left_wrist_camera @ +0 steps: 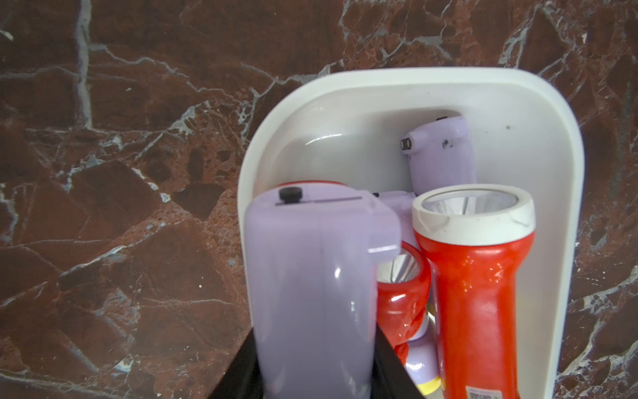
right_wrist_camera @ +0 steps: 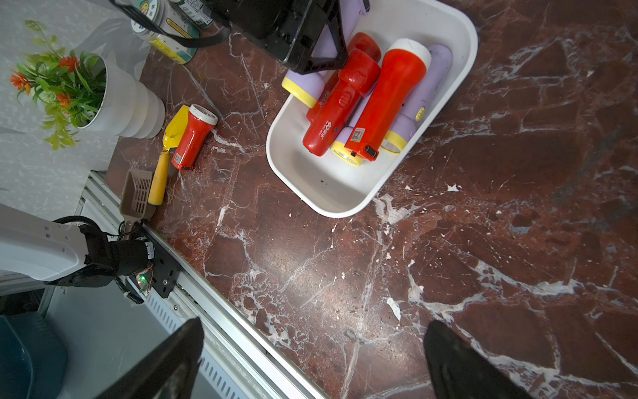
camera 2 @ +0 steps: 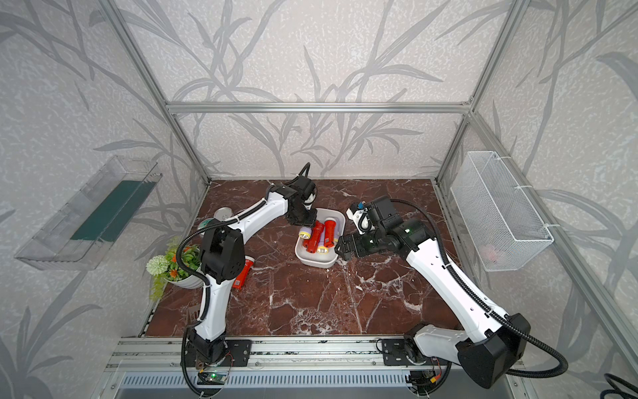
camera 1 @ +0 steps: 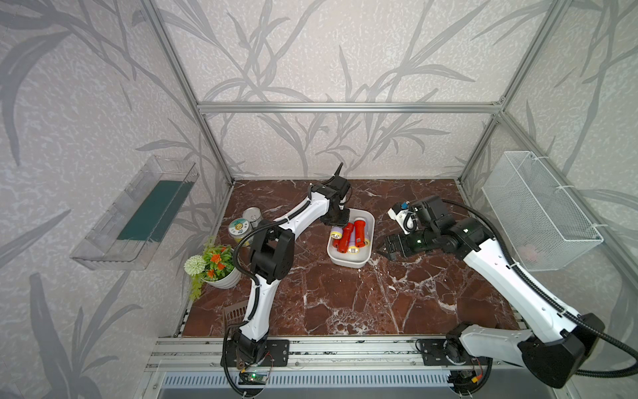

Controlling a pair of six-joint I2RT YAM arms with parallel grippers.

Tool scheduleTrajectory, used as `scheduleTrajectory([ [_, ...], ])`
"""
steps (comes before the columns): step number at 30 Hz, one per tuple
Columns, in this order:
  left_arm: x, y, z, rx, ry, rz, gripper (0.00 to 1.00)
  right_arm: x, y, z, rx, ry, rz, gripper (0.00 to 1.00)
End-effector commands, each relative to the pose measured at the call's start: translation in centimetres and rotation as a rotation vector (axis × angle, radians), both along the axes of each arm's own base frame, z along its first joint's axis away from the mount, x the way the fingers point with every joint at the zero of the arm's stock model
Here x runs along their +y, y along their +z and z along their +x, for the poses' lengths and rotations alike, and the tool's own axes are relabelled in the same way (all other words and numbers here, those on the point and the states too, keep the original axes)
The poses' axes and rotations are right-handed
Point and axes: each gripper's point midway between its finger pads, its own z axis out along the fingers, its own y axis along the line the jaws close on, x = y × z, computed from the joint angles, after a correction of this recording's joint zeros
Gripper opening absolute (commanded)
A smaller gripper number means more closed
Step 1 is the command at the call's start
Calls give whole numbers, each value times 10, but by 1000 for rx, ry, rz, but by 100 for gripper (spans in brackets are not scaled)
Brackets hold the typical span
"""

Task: Put the flashlights into the storage boxes
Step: Place the flashlight at the storage box.

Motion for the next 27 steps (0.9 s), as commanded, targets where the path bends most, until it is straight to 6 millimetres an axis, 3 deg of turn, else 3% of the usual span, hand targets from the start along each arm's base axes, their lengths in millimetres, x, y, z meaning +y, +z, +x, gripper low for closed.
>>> scheduleTrajectory([
  [1, 2, -4, -1, 15, -18, 20, 41, -1, 6, 3, -6, -11, -1, 99],
  [9, 1, 6, -1, -1, -17, 4, 58, -1, 5, 4, -5, -6, -5, 99],
  [17, -1, 46, 4, -78, 2, -43, 60, 2, 5, 4, -8, 9, 0, 99],
  [20, 5, 65, 2, -112, 23, -45, 62, 8, 6, 7, -4, 31, 17, 99],
  [27, 35, 95, -18, -170, 104, -23, 78, 30, 3, 18, 9, 96, 73, 99],
])
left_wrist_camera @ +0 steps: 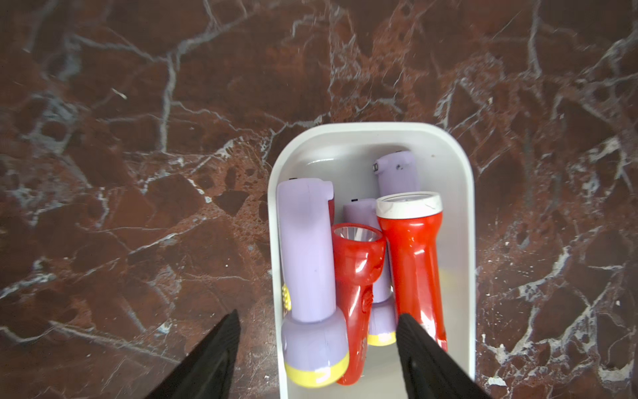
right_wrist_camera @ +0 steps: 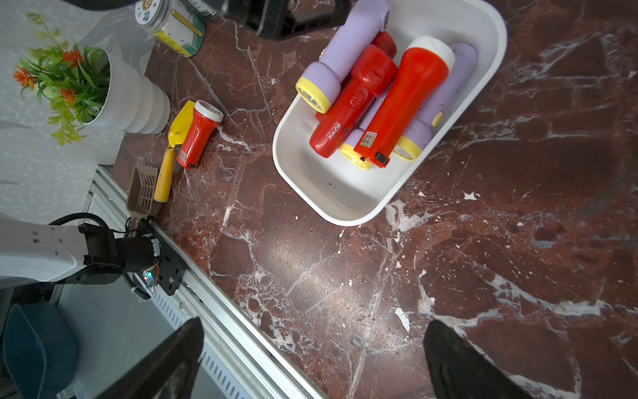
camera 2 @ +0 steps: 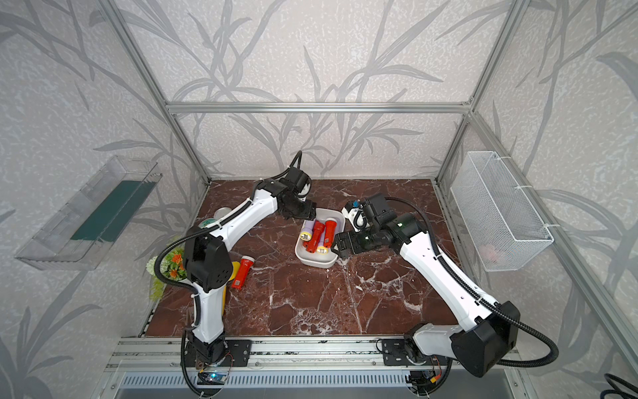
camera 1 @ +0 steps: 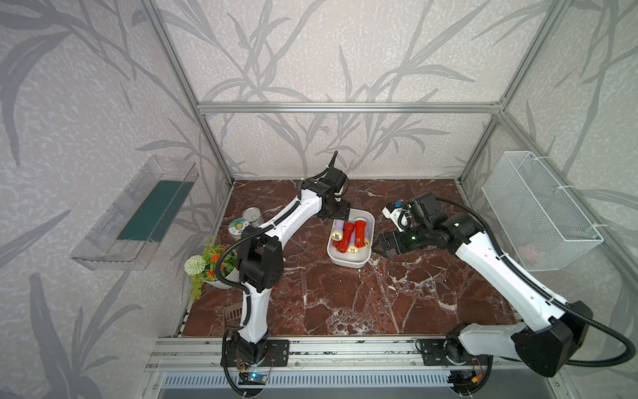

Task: Put the flashlights into the storage boxes
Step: Place the flashlight at the storage box, then pick up the flashlight from the center of the board.

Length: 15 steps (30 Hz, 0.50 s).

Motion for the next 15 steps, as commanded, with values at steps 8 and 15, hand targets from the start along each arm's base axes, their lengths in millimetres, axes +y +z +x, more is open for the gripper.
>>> scheduleTrajectory([
  [8, 86, 3, -64, -7, 197, 144, 88, 42, 7, 21, 9, 131, 125, 99],
  [15, 140, -45, -121, 100, 320, 186, 99, 66, 7, 23, 17, 203, 146, 99],
])
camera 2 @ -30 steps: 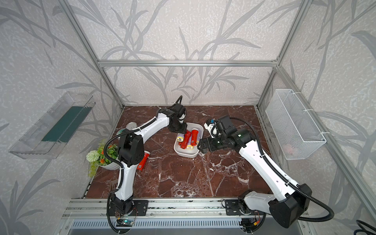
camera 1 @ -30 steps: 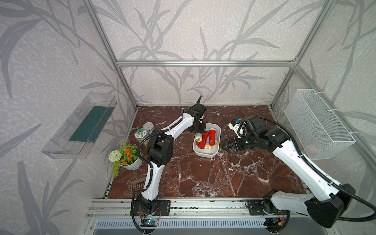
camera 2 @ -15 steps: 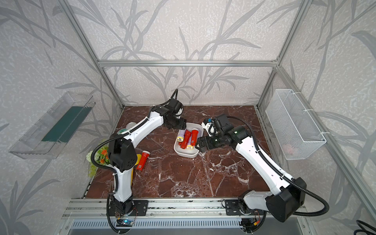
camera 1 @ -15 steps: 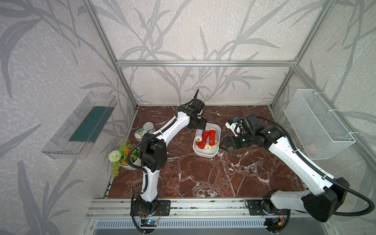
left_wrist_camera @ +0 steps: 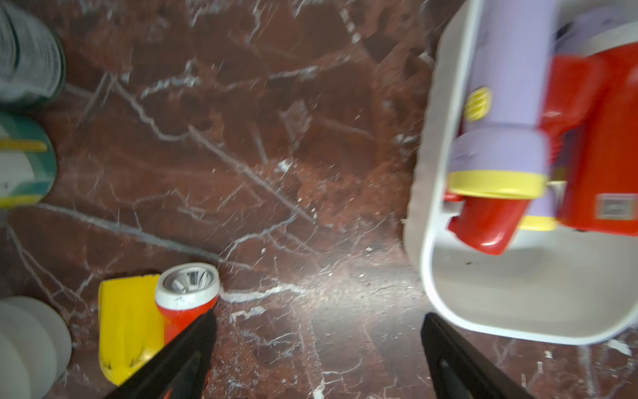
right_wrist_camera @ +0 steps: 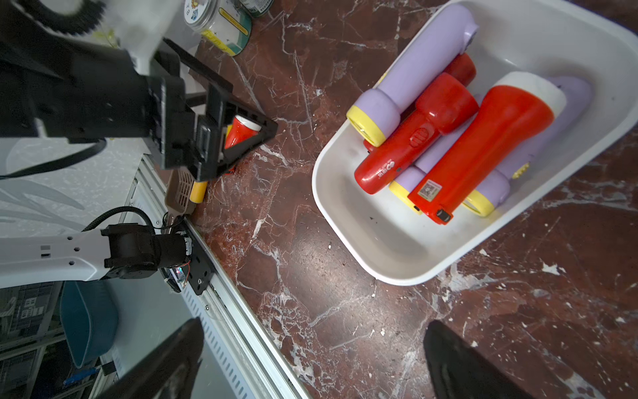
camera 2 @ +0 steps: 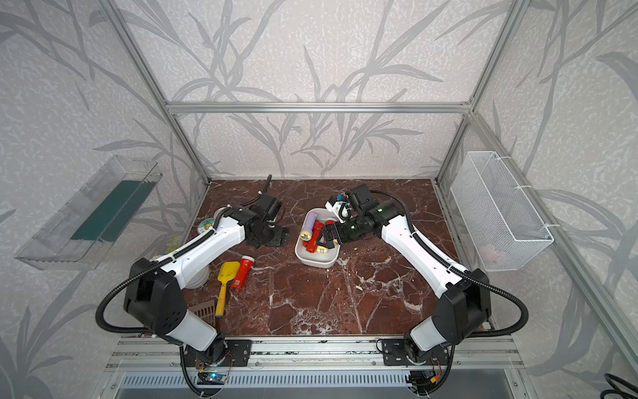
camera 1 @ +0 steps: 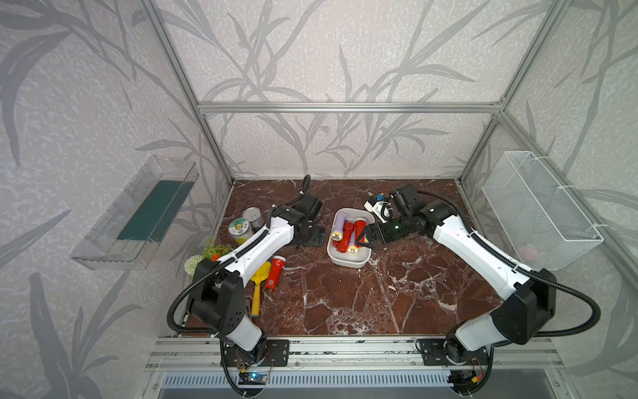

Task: Put the flashlights into the storage boxes
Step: Pick up the flashlight from the center of the board.

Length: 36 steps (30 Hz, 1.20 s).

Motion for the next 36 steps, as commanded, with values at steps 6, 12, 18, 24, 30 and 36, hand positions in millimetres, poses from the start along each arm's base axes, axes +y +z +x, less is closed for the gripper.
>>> scheduleTrajectory([
  [6, 43, -21, -42, 29, 153, 33, 99, 31, 13, -3, -27, 110, 48, 99],
  [12, 57, -35, -59, 49, 198, 42, 99, 40, 15, -4, -28, 133, 53, 99],
  [18, 73, -45, -66, 56, 261, 43, 99, 46, 18, -2, -36, 144, 56, 99],
  [24, 77, -52, -56, 74, 289, 12, 99, 46, 19, -2, -39, 140, 51, 99],
  [30, 76, -64, -52, 113, 279, -1, 99, 42, 19, -1, -50, 126, 35, 99],
  [36, 74, -75, -51, 148, 267, -3, 99, 38, 17, -2, -50, 117, 18, 99],
])
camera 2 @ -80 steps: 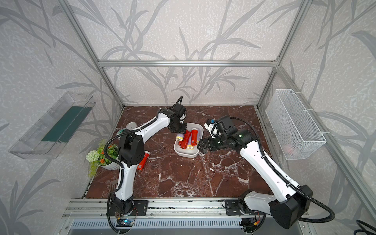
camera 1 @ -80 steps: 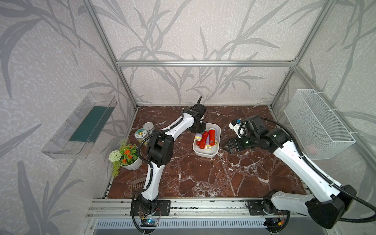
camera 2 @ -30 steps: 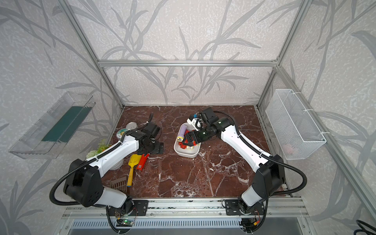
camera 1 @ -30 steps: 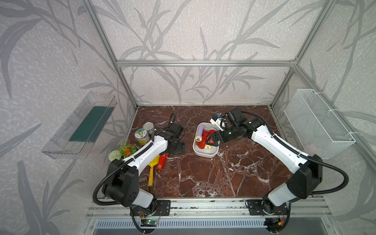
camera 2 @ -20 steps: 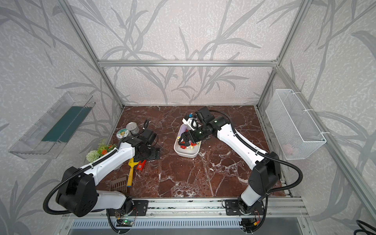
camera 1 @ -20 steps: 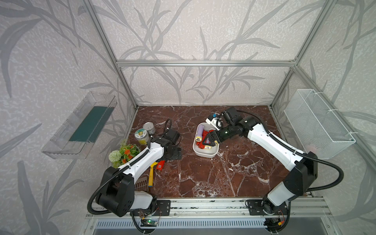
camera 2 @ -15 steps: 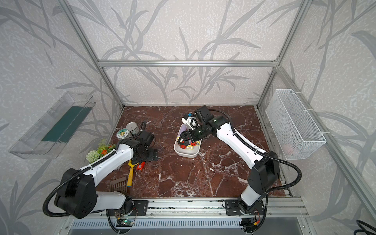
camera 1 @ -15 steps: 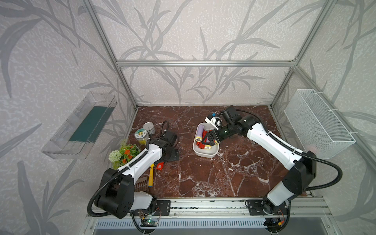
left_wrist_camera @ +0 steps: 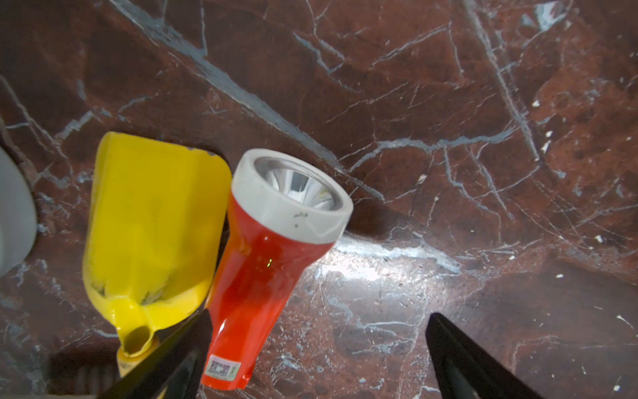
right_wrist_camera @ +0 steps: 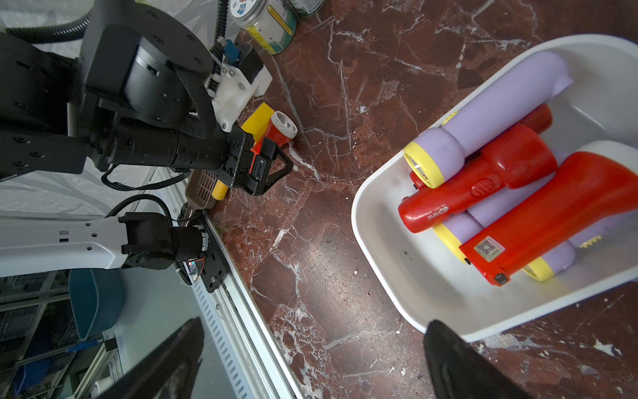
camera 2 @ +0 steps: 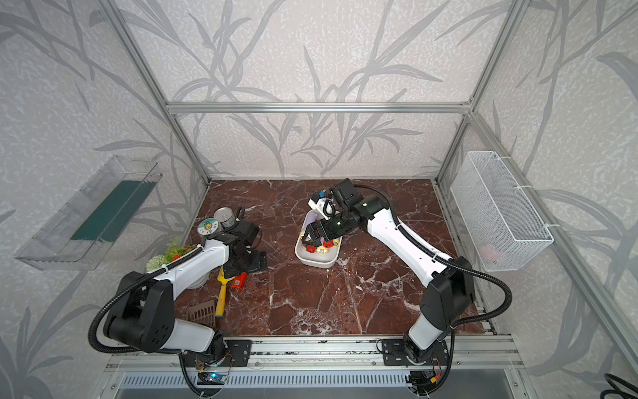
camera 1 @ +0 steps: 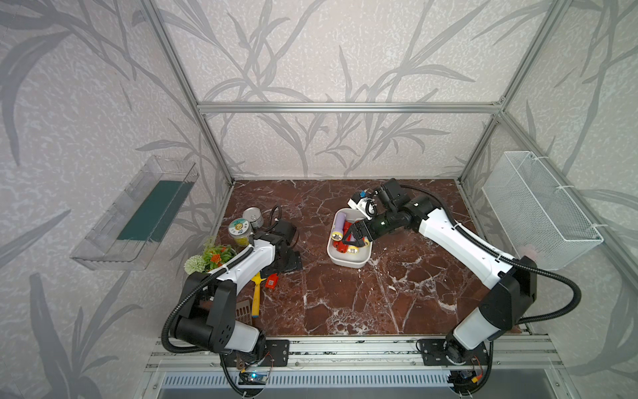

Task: Put the flashlights into the storage boxes
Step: Pick up the flashlight from the center of the board.

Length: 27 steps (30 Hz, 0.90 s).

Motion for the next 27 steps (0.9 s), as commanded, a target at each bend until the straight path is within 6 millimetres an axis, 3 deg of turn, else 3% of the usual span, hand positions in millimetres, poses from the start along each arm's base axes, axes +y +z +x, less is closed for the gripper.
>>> scheduleTrajectory([
  [1, -1, -1, 5, 6, -10, -7, 99, -2, 6, -3, -19, 5, -10, 99],
  [11, -4, 2, 15, 2, -31, -10, 97, -8, 1, -5, -16, -7, -36, 99],
  [15, -5, -7, 14, 34, -41, -11, 94, -8, 1, -5, -18, -10, -38, 99],
  [20, -8, -16, 14, 52, -39, -23, 81, -8, 1, -4, -19, -13, -44, 99],
  [25, -8, -17, 13, 59, -42, -23, 58, -11, 1, -4, -25, -19, -53, 99],
  [27, -10, -18, 12, 61, -44, -32, 56, -11, 1, -4, -23, -19, -57, 99],
])
